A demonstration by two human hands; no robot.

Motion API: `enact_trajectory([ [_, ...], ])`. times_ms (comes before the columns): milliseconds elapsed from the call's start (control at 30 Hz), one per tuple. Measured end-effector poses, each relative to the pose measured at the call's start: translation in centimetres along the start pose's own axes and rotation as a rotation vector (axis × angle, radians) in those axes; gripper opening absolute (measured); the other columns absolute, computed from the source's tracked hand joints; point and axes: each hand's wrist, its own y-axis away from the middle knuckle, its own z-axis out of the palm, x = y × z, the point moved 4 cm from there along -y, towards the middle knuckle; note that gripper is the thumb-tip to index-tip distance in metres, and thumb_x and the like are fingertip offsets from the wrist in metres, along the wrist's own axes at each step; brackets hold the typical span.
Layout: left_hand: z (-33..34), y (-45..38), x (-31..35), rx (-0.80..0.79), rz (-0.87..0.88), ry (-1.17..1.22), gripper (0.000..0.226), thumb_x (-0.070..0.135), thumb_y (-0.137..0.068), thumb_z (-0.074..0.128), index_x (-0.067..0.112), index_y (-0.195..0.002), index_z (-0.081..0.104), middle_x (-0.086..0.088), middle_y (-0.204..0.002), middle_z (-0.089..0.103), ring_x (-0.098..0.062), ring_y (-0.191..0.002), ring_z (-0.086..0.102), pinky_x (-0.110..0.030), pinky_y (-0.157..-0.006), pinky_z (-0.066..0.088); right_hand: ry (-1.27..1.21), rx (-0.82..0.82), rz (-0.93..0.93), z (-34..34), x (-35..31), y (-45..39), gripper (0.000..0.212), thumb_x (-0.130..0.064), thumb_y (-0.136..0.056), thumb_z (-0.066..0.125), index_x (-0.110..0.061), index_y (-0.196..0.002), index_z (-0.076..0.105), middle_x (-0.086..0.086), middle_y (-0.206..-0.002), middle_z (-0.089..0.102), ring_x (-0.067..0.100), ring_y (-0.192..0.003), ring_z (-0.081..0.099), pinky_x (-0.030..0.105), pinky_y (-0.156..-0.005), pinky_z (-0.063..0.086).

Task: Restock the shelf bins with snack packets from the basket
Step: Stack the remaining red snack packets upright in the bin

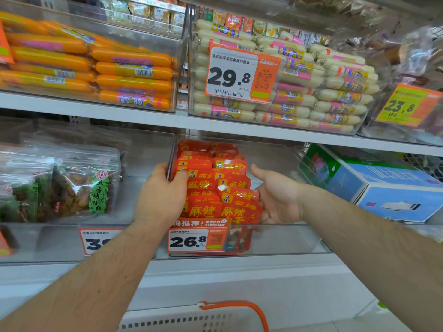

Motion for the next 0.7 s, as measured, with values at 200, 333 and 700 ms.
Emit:
enact_trajectory([
  [200,-0.1,0.0,0.1,0.002,0.004,-0.013,0.006,0.04,-0.098,0.046,0.035,-0.101,0.047,0.01,-0.084,0.055,-0.019,-0.083,0.055,-0.032,-0.076,0.04,0.535,0.661,-0.456,-1.0,-0.9,4.3,0.032,-0.05,-0.079,0.073,-0.02,-0.087,0.066,-0.006,-0.086,0.067,0.007,-0.079,0.061,0.024,-0.073,0.049],
  [333,0.0,-0.1,0.1,0.013,-0.033,-0.024,0.008,0.039,-0.097,0.048,0.033,-0.103,0.049,0.001,-0.1,0.062,-0.023,-0.089,0.056,-0.033,-0.078,0.042,1.058,0.74,-0.719,2.1,-0.3,6.6,0.022,-0.045,-0.077,0.074,-0.031,-0.089,0.061,-0.011,-0.092,0.054,0.007,-0.082,0.051,0.027,-0.075,0.045],
  [700,4.6,0.1,5.9,-0.612,0.746,-0.798,0.022,0.032,-0.091,0.059,0.036,-0.109,0.071,0.015,-0.11,0.067,-0.011,-0.106,0.058,-0.036,-0.096,0.045,1.079,0.735,-0.56,4.7,2.3,5.5,0.03,-0.044,-0.091,0.058,-0.035,-0.12,0.056,-0.005,-0.124,0.046,0.023,-0.112,0.053,0.035,-0.086,0.048],
])
